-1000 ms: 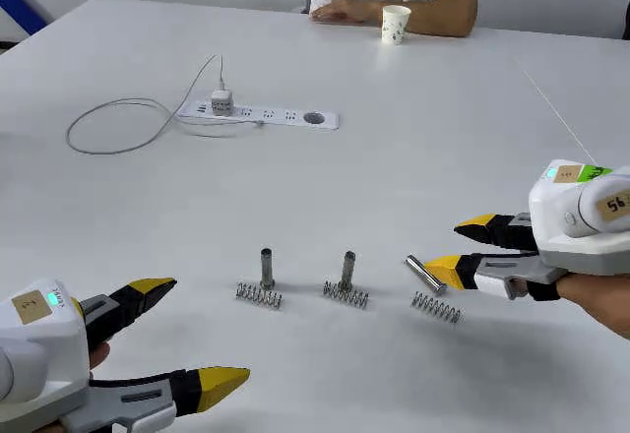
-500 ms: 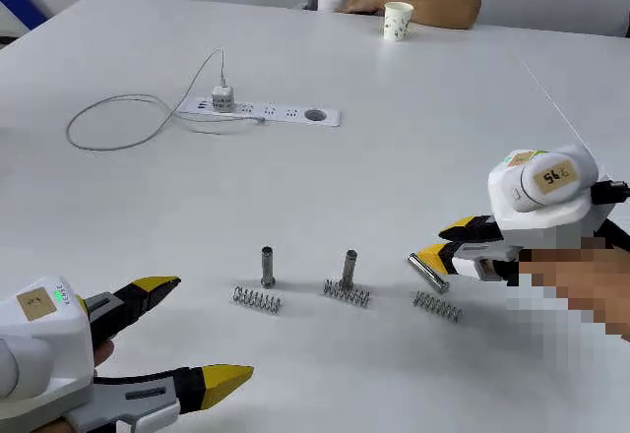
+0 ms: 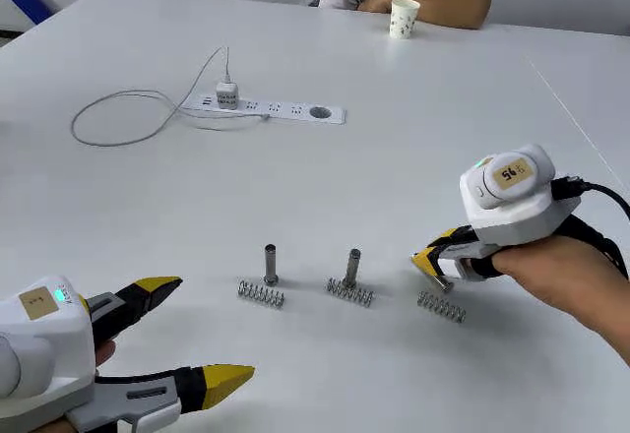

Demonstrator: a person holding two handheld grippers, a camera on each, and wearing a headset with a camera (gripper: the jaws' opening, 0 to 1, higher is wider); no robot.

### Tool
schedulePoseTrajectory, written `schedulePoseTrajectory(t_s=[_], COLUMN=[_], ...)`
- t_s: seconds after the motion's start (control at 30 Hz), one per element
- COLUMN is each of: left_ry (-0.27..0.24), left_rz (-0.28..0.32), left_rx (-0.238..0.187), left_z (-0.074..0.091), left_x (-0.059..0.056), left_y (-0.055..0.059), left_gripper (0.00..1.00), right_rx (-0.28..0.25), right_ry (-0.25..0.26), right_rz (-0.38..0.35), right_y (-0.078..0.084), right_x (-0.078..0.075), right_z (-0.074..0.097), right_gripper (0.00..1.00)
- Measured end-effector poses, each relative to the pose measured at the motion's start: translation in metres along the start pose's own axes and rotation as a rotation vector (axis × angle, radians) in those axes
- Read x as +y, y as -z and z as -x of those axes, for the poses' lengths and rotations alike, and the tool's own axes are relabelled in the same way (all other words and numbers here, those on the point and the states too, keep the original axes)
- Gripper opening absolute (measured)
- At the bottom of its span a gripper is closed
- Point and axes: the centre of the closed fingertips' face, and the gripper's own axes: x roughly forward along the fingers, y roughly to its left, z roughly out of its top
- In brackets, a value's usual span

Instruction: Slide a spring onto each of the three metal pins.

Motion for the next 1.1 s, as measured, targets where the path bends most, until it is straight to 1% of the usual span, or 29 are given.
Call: schedulePoseTrajectory(t_s=[0.1,0.27,0.47,0.77,0.83,0.97,1.03,1.1], left_ry=[-0.002,-0.005,-0.009,-0.014,-0.015,-0.015,-0.015,-0.016], left_rz=[0.001,0.005,0.007,0.01,0.008,0.007,0.003,0.002], left_rx=[0.002,0.002,0.003,0.003,0.003,0.0,-0.001,-0.004], left_z=[0.001,0.002,0.003,0.005,0.006,0.005,0.005,0.006], left_x=[0.001,0.002,0.003,0.004,0.005,0.005,0.005,0.005], left_y=[0.001,0.002,0.002,0.003,0.003,0.001,0.0,-0.001], left_gripper=[0.8,0.8,0.8,0.8,0.8,0.8,0.8,0.8], right_rx=[0.017,0.039,0.061,0.084,0.09,0.087,0.083,0.06], right_ry=[-0.002,-0.006,-0.013,-0.025,-0.029,-0.03,-0.022,-0.022], right_rz=[-0.01,-0.014,-0.033,-0.021,-0.033,-0.054,-0.05,-0.058], right_y=[0.002,0.004,0.006,0.008,0.008,0.008,0.008,0.005], right_x=[0.0,0.003,0.001,0.002,0.003,0.003,0.001,0.001], right_z=[-0.003,-0.006,-0.011,-0.012,-0.011,-0.011,-0.011,-0.006], right_gripper=[0.15,0.12,0.11,0.1,0.1,0.09,0.09,0.09])
